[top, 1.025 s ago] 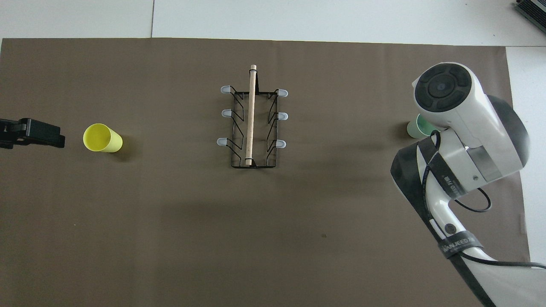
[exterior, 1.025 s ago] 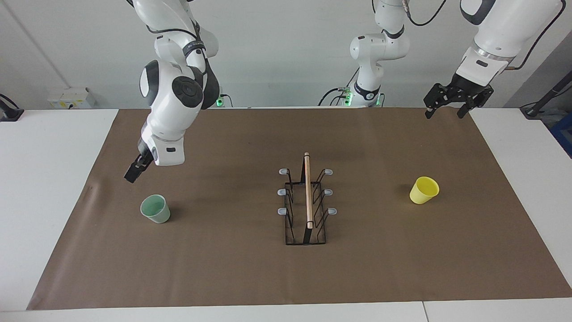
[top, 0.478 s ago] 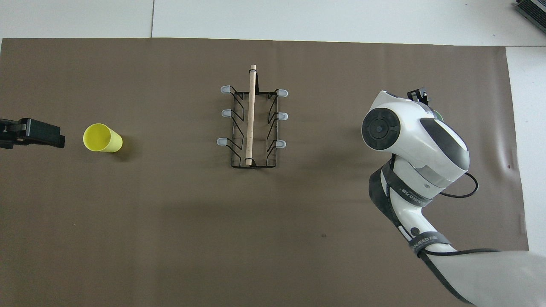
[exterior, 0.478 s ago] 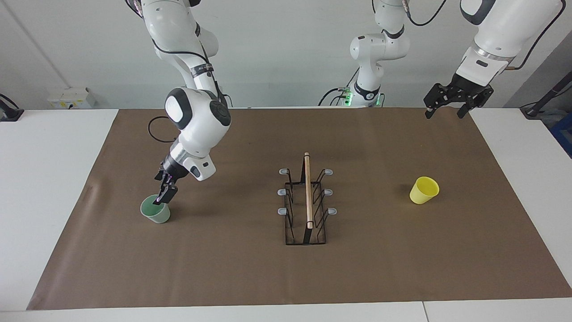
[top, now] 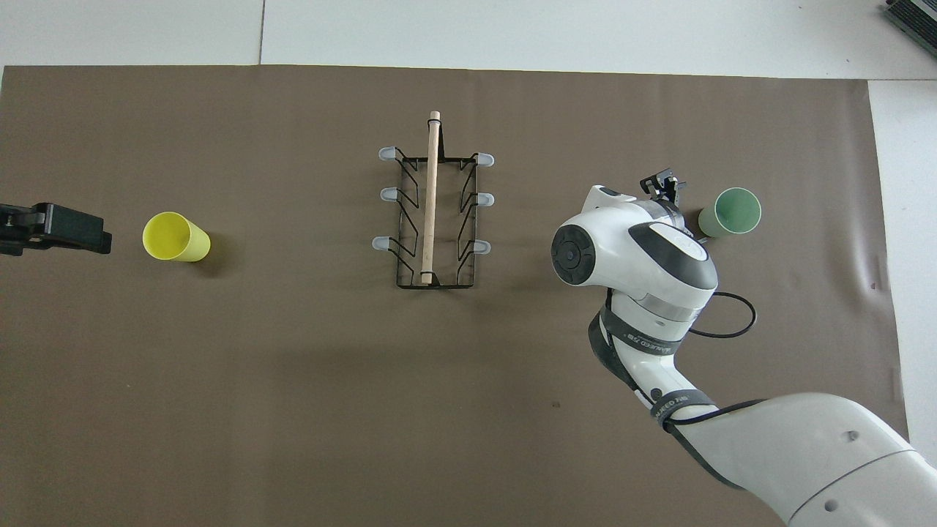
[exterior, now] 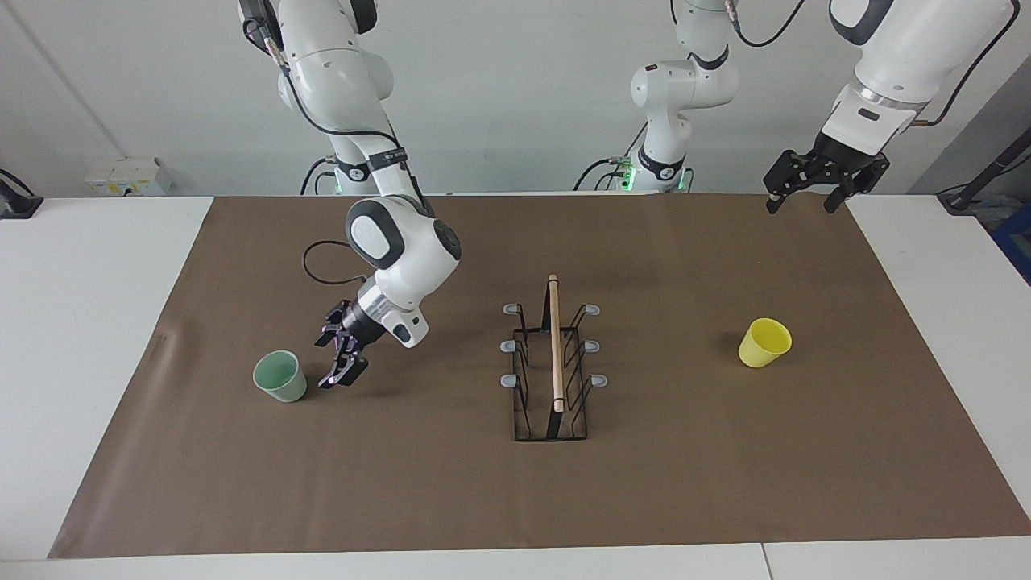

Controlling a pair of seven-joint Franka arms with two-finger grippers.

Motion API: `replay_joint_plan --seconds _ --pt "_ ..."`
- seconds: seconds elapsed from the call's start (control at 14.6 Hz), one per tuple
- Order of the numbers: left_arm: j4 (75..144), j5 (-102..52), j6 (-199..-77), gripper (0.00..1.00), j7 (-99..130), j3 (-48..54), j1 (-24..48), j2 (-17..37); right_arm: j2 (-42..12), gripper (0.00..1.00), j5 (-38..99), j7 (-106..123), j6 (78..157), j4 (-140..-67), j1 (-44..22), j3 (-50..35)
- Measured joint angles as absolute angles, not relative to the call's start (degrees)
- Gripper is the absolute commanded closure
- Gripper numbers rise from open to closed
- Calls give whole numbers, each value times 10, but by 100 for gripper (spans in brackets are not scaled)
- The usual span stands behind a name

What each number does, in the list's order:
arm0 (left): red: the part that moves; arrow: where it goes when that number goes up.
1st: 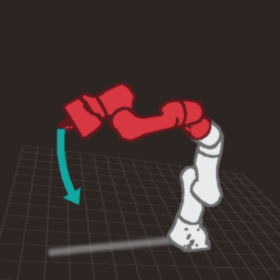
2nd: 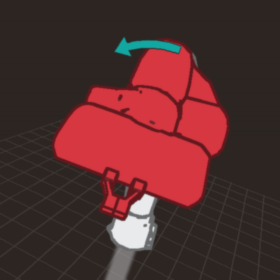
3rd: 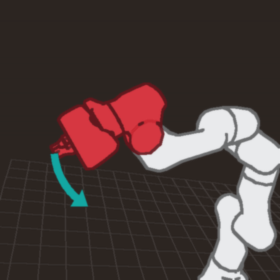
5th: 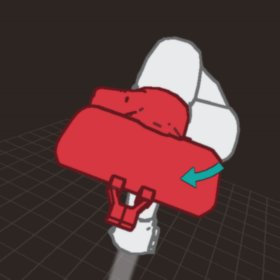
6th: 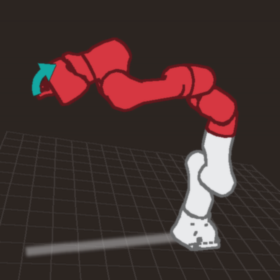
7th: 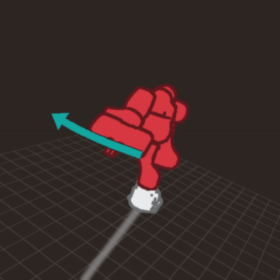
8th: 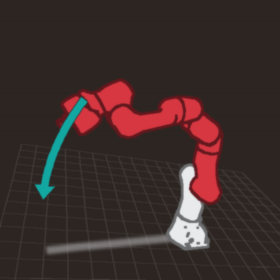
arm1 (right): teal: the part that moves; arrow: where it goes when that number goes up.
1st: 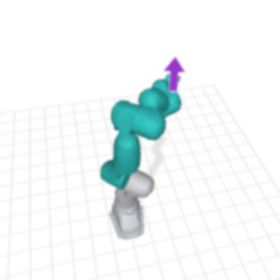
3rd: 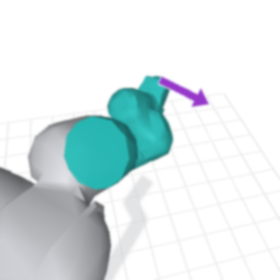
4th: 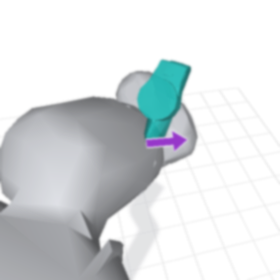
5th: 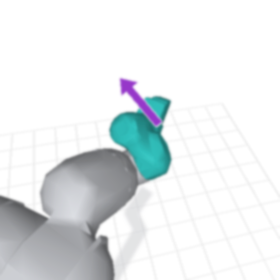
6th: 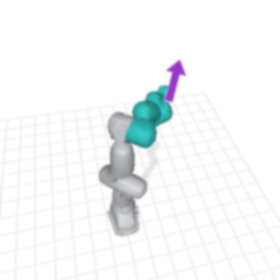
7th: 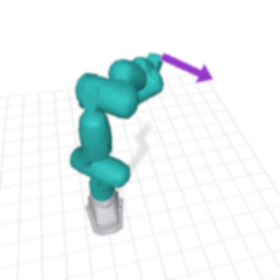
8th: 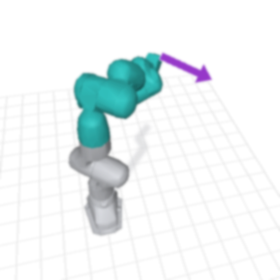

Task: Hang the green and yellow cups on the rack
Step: 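Reach the right gripper down over the pale green cup, then close the right gripper on the green cup rim and lift it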

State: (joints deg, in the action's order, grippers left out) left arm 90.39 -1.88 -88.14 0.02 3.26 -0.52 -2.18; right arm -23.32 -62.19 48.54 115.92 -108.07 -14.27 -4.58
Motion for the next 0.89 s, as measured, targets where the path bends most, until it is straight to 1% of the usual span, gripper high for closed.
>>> replay_joint_plan --seconds 0.41,0.68,0.89 --pt "904 -19 -881 0 0 33 -5 -22 -250 0 -622 436 1161 -1095 -139 -45" --pt "904 -19 -881 0 0 33 -5 -22 -250 0 -630 414 1187 -1120 -129 -44" --pt "904 -19 -881 0 0 33 -5 -22 -250 0 -639 411 1197 -1126 -121 -43"
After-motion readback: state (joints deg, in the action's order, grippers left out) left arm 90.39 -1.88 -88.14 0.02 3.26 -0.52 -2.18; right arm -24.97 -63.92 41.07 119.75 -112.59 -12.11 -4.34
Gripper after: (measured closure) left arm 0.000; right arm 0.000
